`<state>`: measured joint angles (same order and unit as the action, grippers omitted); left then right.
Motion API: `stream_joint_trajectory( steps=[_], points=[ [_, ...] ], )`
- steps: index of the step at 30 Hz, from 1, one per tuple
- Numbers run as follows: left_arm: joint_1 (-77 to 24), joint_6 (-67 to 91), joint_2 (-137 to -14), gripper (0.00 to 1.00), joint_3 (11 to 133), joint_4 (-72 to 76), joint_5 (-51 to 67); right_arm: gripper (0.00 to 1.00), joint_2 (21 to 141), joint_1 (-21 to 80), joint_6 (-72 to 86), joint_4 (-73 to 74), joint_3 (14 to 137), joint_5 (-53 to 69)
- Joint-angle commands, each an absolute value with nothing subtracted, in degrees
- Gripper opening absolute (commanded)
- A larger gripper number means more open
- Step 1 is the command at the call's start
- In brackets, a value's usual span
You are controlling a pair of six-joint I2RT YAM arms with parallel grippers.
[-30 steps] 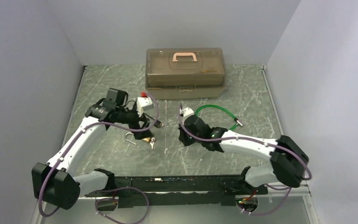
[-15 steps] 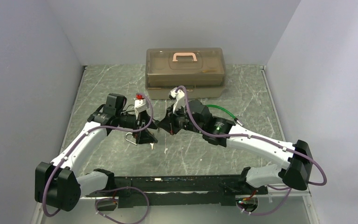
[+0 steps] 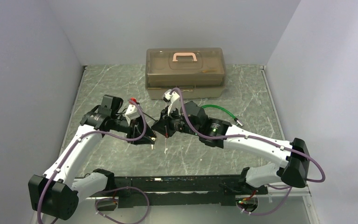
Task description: Unlock with the key
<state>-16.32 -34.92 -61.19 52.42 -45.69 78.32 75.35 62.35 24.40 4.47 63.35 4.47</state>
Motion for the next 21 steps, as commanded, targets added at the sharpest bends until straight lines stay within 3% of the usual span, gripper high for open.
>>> stream_joint_trajectory(
  steps=[1, 9, 11, 15, 19, 21],
  points=[
    [-16.1, -41.2, -60.3, 0.34, 54.4, -50.7, 81.6, 0.0, 74.5, 63.0, 25.0, 1.0, 64.5, 2.3],
    [-15.2, -38.0, -58.5, 0.19, 52.9, -47.3, 78.1, 0.0, 72.6, 63.4, 25.0, 1.4, 63.8, 1.7],
    [-14.7, -36.6, -58.4, 0.22, 52.6, -45.8, 77.2, 0.0, 72.4, 63.8, 25.0, 1.5, 63.8, 1.5],
    [-14.5, -29.7, -57.6, 0.5, 50.4, -38.0, 66.6, 0.0, 71.8, 64.7, 24.5, 2.7, 64.2, 0.2],
    [-14.2, -29.0, -57.4, 0.82, 49.8, -36.7, 64.2, 0.0, 71.5, 65.0, 24.8, 2.5, 64.3, 0.3],
    [-14.1, -29.0, -57.5, 0.89, 49.9, -36.7, 65.0, 0.0, 71.7, 65.2, 24.8, 2.2, 64.4, 0.5]
  ],
)
